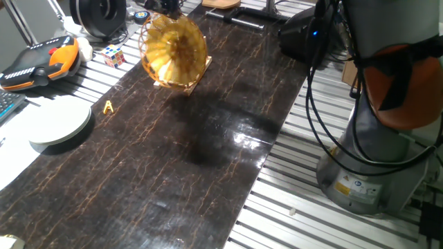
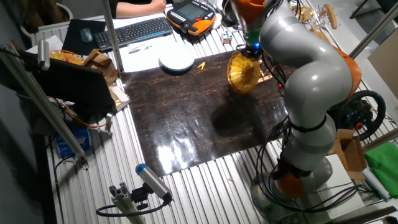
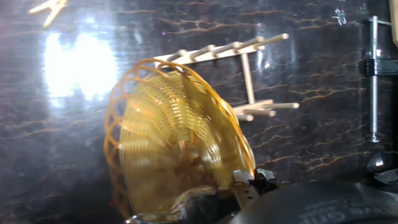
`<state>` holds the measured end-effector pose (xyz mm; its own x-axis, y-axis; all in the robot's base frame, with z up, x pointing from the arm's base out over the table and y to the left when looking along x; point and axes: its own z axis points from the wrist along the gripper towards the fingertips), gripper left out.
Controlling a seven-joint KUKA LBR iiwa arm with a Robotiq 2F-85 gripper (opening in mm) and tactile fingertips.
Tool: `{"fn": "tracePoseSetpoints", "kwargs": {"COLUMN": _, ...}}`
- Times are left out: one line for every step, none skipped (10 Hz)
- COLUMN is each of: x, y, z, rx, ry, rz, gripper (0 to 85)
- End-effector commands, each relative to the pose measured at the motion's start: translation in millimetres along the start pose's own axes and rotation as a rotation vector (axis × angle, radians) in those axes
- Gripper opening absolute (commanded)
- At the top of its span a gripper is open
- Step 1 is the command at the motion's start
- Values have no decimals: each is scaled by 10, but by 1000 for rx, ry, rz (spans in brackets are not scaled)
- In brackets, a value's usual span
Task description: Put the dish on the dish rack
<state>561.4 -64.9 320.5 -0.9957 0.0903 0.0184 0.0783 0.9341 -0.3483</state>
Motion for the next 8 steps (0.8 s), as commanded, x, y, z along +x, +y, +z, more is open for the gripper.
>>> {"fn": "tracePoseSetpoints", "kwargs": {"x": 3, "y": 12, "z": 5, "rx": -13, "ry": 14, "rz": 7, "gripper": 20}}
{"fn": "tracePoseSetpoints", "kwargs": {"x": 3, "y": 12, "z": 5, "rx": -26, "ry": 31, "rz": 29, "gripper": 20}}
{"fn": "tracePoseSetpoints", "kwargs": {"x": 3, "y": 12, "z": 5, "rx": -30, "ry": 46, "rz": 65, "gripper": 20}}
{"fn": "tracePoseSetpoints", "kwargs": {"x": 3, "y": 12, "z": 5, "rx": -30, "ry": 56, "rz": 109, "gripper": 20}}
{"fn": "tracePoseSetpoints", "kwargs": {"x": 3, "y": 12, "z": 5, "rx": -29, "ry": 62, "rz": 167, "gripper": 20}}
{"fn": "tracePoseSetpoints", "kwargs": {"x": 3, "y": 12, "z": 5, "rx": -30, "ry": 52, "rz": 201, "gripper": 20}}
{"fn": "tracePoseSetpoints", "kwargs": {"x": 3, "y": 12, "z": 5, "rx": -34, "ry": 43, "rz": 221, "gripper": 20}}
{"fn": "tracePoseSetpoints", "kwargs": {"x": 3, "y": 12, "z": 5, "rx": -31, "ry": 41, "rz": 223, "gripper": 20}}
